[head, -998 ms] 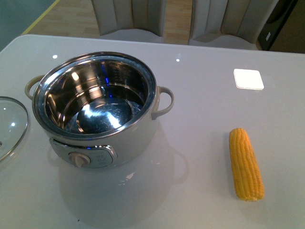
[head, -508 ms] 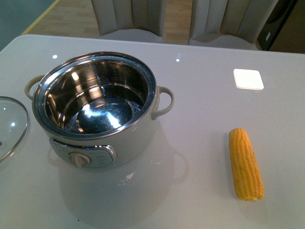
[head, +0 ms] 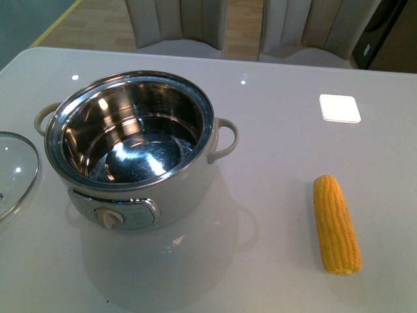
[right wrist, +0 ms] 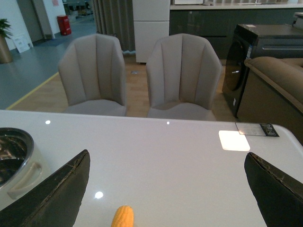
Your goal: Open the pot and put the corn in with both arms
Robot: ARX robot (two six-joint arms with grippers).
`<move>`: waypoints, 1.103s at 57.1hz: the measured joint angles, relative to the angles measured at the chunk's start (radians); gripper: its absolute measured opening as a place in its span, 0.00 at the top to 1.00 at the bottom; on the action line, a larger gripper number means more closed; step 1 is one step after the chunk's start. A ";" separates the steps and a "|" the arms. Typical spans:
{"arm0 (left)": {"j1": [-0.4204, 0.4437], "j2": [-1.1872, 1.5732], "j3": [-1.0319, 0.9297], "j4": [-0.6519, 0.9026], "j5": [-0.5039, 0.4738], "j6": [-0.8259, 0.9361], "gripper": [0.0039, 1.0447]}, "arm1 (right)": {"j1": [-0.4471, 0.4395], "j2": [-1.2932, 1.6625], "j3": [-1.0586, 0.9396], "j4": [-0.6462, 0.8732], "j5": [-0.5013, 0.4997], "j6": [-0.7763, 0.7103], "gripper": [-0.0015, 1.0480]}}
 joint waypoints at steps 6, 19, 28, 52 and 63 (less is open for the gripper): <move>0.000 0.000 0.000 0.000 0.000 0.000 0.67 | 0.000 0.000 0.000 0.000 0.000 0.000 0.09; 0.000 0.000 0.000 0.000 0.000 0.000 0.28 | 0.000 0.000 0.000 0.000 0.000 0.000 0.09; 0.000 0.000 0.000 0.000 0.000 0.000 0.05 | -0.024 0.056 0.045 -0.121 -0.100 0.010 0.09; 0.000 0.000 0.000 0.000 0.000 0.000 0.07 | -0.014 0.658 0.216 -0.288 -0.204 0.007 0.09; 0.000 0.000 0.000 0.000 0.000 0.000 0.07 | 0.088 1.042 0.222 0.037 -0.101 0.007 0.09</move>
